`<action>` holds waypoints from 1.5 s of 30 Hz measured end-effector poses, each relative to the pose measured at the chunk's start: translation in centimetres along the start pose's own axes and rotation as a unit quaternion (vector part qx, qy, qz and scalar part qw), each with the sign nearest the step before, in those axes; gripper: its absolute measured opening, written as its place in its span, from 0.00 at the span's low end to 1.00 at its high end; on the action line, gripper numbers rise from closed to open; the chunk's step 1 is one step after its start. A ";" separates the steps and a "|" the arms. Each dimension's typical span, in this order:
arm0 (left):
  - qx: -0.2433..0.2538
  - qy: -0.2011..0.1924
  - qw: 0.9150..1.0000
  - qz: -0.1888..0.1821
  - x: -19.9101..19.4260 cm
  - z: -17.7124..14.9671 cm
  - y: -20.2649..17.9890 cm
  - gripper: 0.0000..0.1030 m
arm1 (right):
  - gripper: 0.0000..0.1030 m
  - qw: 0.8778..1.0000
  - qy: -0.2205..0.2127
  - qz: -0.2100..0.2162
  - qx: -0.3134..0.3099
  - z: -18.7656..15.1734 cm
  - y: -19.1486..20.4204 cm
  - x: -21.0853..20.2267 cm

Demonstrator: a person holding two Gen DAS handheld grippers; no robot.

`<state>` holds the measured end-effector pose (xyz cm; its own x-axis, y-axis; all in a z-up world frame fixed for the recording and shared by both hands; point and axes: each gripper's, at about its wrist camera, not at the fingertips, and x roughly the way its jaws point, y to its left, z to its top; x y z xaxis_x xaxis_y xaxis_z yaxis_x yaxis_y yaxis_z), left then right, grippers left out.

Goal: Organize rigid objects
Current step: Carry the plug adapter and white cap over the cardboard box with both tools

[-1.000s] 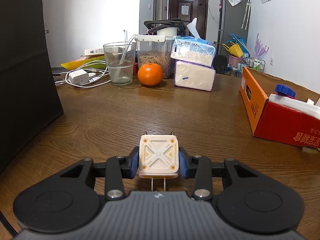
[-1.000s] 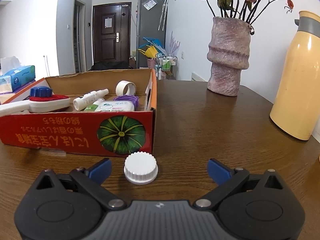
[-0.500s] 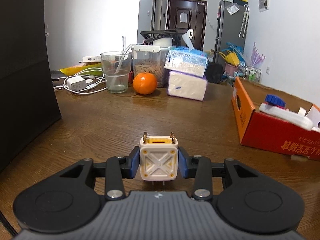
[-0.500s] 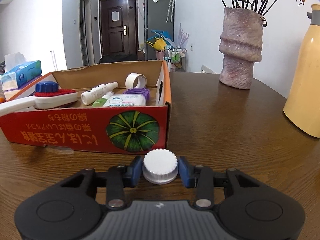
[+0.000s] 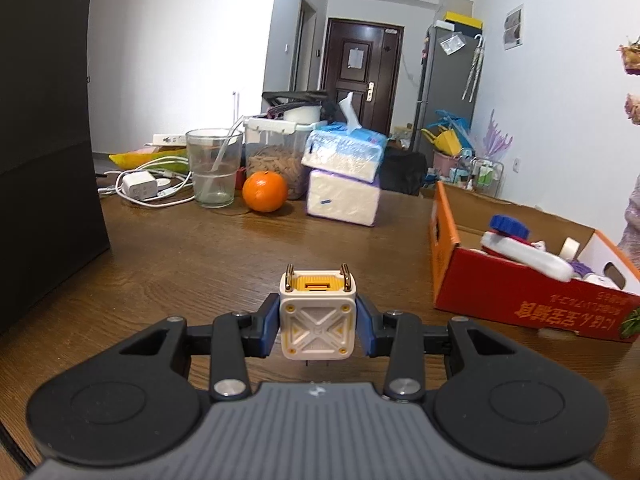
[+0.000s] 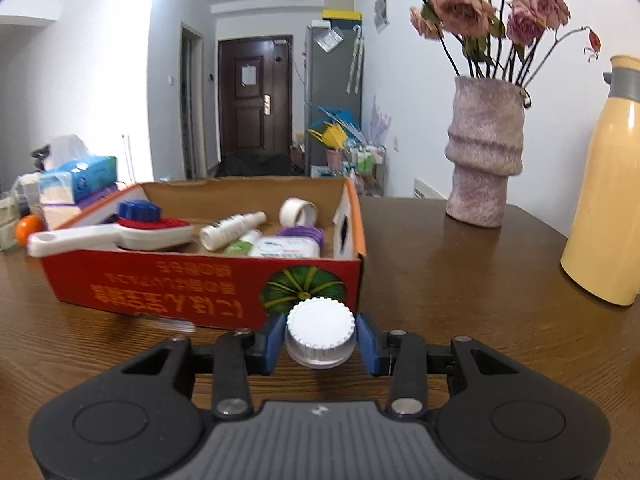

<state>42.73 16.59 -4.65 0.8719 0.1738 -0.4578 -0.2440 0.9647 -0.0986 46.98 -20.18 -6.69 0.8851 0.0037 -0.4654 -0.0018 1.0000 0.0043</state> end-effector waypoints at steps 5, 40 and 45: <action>-0.004 -0.007 1.000 -0.015 -1.0 -0.1 -1.0 0.38 | 0.37 1.000 -0.017 0.019 -0.008 -0.1 0.9 -1.9; 0.053 -0.023 0.990 -0.130 -5.5 -1.3 -13.3 0.38 | 0.37 0.992 -0.084 0.093 -0.019 0.6 3.0 -7.7; 0.059 -0.029 0.988 -0.139 -5.6 -0.7 -14.8 0.38 | 0.37 0.992 -0.088 0.092 -0.015 1.3 2.7 -7.4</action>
<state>41.20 1.20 -1.21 0.9222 -0.0933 -0.3753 0.0563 0.9925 -0.1084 41.05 -17.54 -2.15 0.9361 0.1874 -0.2978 -0.1817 0.9822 0.0469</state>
